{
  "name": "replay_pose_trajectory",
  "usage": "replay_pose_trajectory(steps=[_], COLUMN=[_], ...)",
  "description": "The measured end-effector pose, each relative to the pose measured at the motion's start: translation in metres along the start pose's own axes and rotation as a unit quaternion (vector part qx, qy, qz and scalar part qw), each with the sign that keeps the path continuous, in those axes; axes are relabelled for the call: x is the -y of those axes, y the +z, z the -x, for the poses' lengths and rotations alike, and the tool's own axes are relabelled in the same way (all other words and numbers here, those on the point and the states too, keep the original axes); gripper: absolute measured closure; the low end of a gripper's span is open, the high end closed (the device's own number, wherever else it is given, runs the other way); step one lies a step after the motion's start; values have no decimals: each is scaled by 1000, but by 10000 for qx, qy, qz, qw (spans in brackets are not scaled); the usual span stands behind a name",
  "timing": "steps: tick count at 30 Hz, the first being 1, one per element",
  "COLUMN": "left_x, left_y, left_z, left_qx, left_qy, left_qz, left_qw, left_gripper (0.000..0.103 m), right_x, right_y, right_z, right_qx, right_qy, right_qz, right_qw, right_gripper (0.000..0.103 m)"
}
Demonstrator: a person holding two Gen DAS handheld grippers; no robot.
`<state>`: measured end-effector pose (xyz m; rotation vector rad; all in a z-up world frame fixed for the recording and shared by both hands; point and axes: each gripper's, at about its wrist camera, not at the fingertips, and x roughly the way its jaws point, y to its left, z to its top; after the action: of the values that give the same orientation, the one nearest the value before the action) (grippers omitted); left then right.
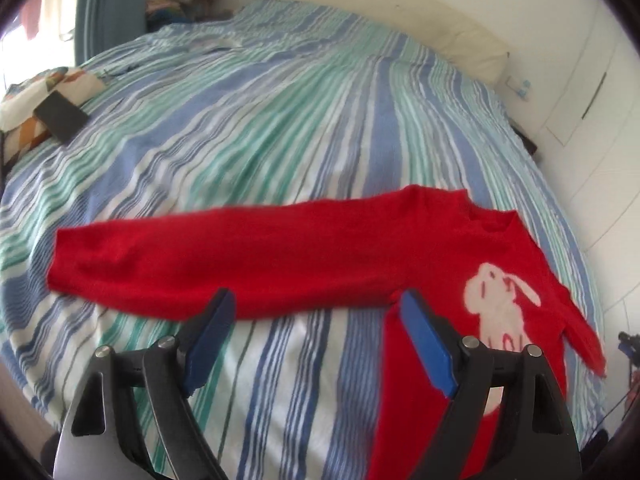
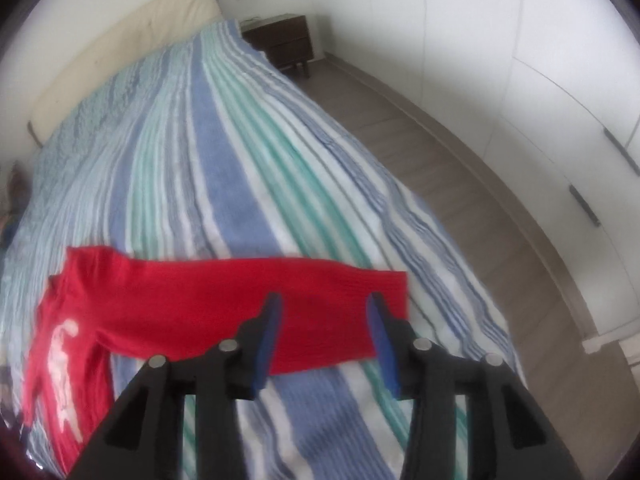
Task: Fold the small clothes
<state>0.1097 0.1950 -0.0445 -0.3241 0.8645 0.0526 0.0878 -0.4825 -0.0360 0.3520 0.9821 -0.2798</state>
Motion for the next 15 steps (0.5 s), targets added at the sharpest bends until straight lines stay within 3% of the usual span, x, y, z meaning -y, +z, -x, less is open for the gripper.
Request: replay_pose_trajectory(steps=[3, 7, 10, 15], left_x=[37, 79, 101, 113], left_y=[56, 104, 116, 113], left_z=[-35, -99, -147, -206], left_qx=[-338, -943, -1360, -1749], left_qy=[-681, -840, -744, -585], left_qz=[-779, -1445, -1825, -2175], left_qw=[9941, 9814, 9709, 9585], left_gripper=[10, 10, 11, 11], right_x=[-76, -175, -235, -298], right_y=[15, 30, 41, 49], right_z=[-8, -36, -68, -128], right_qx=[-126, -393, -553, -1003], right_qy=[902, 2023, 2315, 2367], right_qz=[769, 1432, 1884, 2595], right_qw=[9929, 9680, 9528, 9309], right_gripper=[49, 43, 42, 42])
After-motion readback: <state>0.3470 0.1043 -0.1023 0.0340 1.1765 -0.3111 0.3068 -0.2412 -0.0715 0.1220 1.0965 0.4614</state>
